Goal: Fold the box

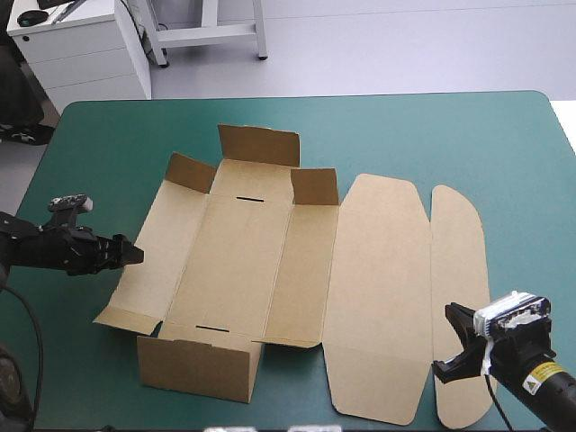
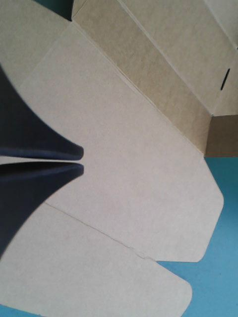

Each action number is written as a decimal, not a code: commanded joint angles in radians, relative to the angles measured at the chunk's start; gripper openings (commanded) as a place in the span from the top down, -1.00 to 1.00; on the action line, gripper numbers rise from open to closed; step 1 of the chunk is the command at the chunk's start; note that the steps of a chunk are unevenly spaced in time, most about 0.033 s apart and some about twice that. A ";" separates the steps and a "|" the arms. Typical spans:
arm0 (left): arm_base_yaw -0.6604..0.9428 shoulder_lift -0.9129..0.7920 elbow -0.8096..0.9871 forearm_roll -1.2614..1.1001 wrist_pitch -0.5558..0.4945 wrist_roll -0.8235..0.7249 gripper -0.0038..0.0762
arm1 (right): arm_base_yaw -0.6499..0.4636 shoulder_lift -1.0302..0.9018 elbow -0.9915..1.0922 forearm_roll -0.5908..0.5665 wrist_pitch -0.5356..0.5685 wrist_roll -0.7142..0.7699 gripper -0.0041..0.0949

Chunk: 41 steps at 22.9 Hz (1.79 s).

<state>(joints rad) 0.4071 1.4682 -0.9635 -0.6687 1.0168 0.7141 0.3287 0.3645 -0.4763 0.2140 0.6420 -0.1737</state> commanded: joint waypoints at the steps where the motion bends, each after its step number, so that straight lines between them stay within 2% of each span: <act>1: 0.004 0.033 -0.081 -0.005 0.043 -0.003 -0.46 | -0.005 -0.040 -0.024 0.035 -0.063 0.000 0.92; 7: -0.015 0.128 -0.101 -0.014 0.106 -0.007 -0.46 | -0.005 -0.107 -0.024 0.033 -0.046 -0.006 0.92; 12: -0.123 0.148 -0.101 -0.027 0.275 -0.007 -0.46 | -0.005 -0.111 -0.024 0.017 -0.042 -0.010 0.92; 21: -0.157 0.107 -0.097 0.051 0.277 -0.180 -0.40 | -0.005 -0.111 -0.005 -0.010 -0.039 -0.029 0.92; 30: -0.198 0.107 -0.059 0.066 0.275 -0.209 0.11 | -0.005 -0.111 0.036 -0.001 -0.059 -0.029 0.92; 35: -0.198 0.107 -0.059 0.071 0.275 -0.206 0.73 | -0.005 -0.111 0.036 -0.001 -0.060 -0.029 0.92; 36: -0.198 0.107 -0.059 0.076 0.275 -0.202 0.92 | -0.005 -0.111 0.036 -0.001 -0.060 -0.029 0.92; 41: -0.198 0.105 -0.080 0.079 0.275 -0.202 0.93 | -0.005 -0.111 0.033 -0.007 -0.063 -0.022 0.92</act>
<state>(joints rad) 0.2151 1.6149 -1.0066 -0.5744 1.2063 0.5179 0.3287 0.2451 -0.4130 0.2020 0.6555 -0.1925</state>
